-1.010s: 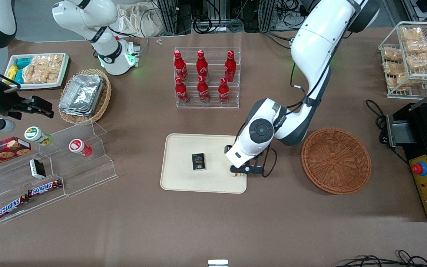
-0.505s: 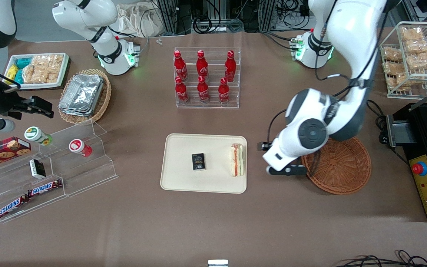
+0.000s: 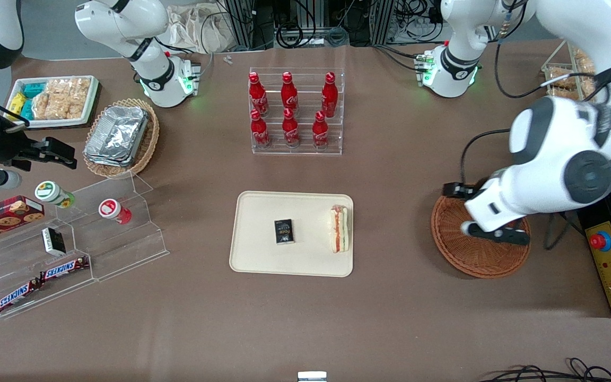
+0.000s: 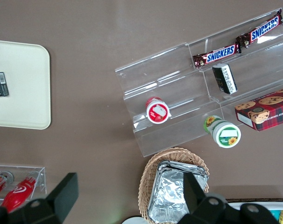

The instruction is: Place sandwich from basket to tray

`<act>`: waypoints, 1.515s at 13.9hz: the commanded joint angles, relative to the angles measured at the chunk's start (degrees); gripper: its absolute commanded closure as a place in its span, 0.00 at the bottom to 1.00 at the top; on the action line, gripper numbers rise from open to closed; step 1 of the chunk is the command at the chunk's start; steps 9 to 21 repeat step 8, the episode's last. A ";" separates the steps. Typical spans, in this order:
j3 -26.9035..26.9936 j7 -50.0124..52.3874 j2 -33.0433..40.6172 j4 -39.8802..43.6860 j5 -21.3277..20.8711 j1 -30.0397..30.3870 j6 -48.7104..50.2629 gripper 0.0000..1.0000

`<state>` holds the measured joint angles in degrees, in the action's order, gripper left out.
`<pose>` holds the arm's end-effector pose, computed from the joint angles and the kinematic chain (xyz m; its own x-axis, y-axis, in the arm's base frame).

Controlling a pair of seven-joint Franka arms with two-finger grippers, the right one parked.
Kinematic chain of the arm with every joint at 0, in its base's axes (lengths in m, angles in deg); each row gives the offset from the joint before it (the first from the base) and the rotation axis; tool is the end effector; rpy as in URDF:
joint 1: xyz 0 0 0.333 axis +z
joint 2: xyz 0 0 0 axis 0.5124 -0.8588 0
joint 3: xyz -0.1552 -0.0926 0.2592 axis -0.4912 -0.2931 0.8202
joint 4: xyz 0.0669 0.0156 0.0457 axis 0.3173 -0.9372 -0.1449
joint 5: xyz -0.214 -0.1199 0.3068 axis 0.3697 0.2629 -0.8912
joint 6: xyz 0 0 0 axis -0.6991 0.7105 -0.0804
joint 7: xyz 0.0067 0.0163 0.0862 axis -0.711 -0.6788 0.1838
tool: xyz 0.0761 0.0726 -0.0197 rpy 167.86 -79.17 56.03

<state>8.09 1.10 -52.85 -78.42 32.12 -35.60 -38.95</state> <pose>0.6181 -0.1219 0.4686 0.9517 -0.2147 -0.2194 -0.1980 -0.9755 0.0956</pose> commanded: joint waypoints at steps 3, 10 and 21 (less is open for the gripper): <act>-0.02 -2.32 2.40 1.68 -8.38 3.28 0.05 0.01; 0.95 3.65 2.05 1.86 -10.58 4.51 -5.13 0.00; 0.95 3.65 2.05 1.86 -10.58 4.51 -5.13 0.00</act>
